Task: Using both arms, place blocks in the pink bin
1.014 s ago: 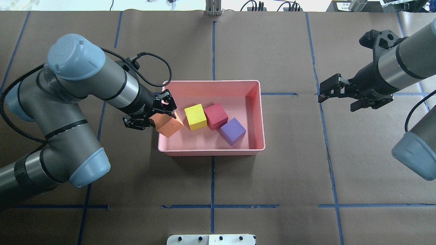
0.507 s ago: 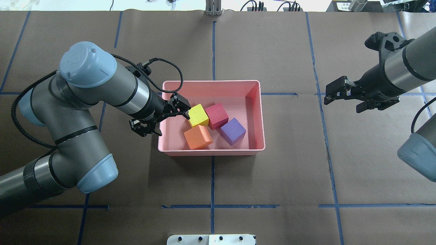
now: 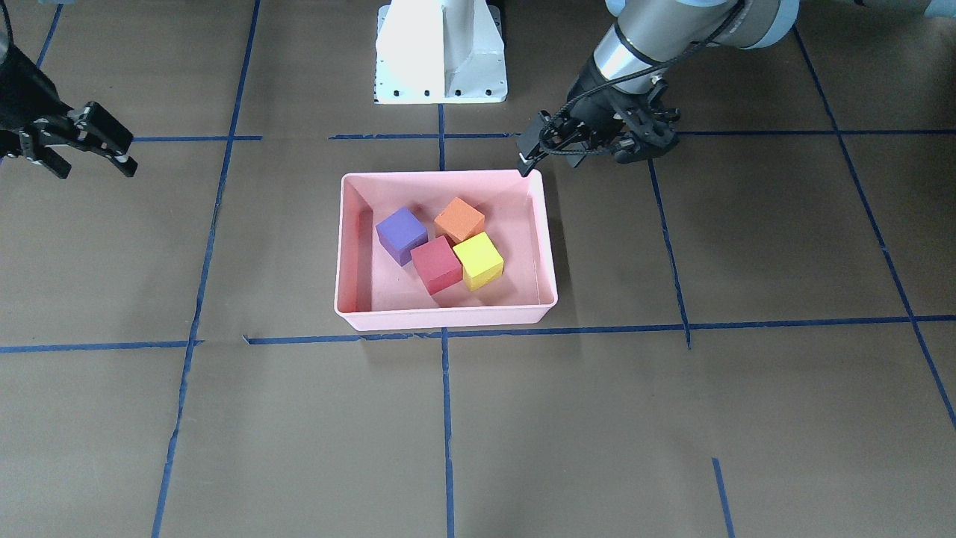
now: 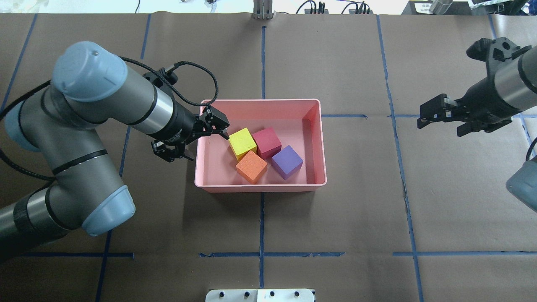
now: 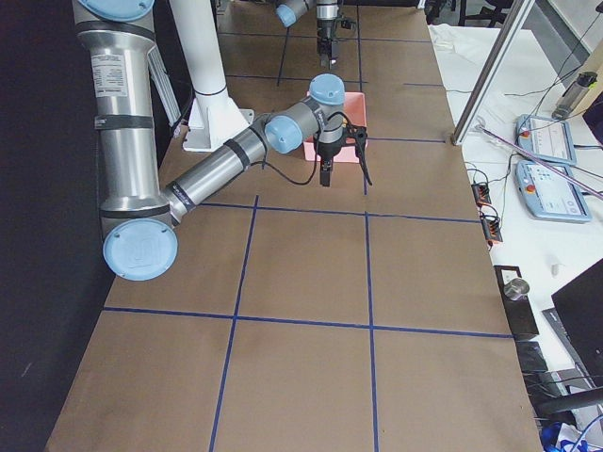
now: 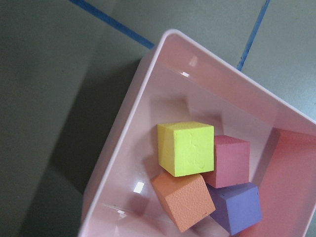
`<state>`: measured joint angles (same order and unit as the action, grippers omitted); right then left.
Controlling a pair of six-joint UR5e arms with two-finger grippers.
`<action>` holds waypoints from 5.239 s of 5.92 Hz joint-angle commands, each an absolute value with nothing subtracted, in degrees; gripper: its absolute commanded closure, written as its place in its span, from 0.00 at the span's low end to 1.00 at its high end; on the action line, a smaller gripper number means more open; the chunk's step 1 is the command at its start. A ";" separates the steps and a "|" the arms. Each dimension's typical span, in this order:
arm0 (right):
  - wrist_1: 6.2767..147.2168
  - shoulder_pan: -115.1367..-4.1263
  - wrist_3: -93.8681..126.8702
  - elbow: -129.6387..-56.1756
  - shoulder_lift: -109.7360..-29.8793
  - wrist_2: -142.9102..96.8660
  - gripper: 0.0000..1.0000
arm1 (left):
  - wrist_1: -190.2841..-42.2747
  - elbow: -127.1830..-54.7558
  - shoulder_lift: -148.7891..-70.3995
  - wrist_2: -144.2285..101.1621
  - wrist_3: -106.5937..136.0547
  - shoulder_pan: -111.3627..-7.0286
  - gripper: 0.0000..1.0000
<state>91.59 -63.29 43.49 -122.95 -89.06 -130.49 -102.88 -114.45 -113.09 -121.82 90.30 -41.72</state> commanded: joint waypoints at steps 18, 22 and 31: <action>91.41 -90.88 -11.60 -106.78 -104.42 -133.42 0.00 | -84.64 -102.85 -75.32 -135.00 -13.71 -90.17 0.00; 91.93 -88.42 -10.37 -108.54 -101.16 -133.33 0.00 | -84.72 -105.13 -75.84 -135.35 -13.88 -90.09 0.00; 91.93 -88.51 -9.41 -110.84 -102.48 -133.95 0.00 | -84.11 -106.89 -77.26 -136.23 -5.63 -90.18 0.00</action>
<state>91.80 -88.50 -9.46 -111.44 -102.57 -133.96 -83.98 -107.43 -77.26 -135.97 -7.06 -90.23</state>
